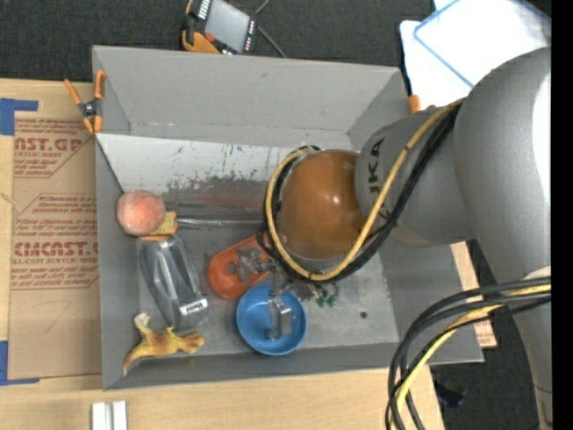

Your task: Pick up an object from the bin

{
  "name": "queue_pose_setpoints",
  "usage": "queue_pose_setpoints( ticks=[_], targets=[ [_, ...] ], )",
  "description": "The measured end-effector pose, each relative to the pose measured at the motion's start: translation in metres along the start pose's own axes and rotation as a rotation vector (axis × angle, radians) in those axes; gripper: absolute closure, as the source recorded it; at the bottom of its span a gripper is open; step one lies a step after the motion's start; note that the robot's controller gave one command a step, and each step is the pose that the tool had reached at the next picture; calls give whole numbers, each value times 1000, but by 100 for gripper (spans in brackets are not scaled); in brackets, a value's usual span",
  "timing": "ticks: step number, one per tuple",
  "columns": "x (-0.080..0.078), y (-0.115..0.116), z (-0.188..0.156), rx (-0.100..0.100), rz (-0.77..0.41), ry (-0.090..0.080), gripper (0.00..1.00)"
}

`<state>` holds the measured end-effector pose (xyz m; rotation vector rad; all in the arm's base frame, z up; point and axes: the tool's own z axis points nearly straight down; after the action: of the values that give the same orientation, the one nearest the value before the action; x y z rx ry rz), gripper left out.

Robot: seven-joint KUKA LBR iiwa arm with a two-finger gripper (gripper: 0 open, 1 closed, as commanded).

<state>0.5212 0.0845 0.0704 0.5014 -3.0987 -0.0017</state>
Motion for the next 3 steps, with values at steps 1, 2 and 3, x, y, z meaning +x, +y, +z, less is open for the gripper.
queue_pose_setpoints(
  ticks=[1,2,3],
  targets=[
    [-12,3,-1,-2,92,-8,0],
    [-7,-2,0,0,33,-14,0],
    [-12,3,-1,-4,88,-12,0]
  ],
)
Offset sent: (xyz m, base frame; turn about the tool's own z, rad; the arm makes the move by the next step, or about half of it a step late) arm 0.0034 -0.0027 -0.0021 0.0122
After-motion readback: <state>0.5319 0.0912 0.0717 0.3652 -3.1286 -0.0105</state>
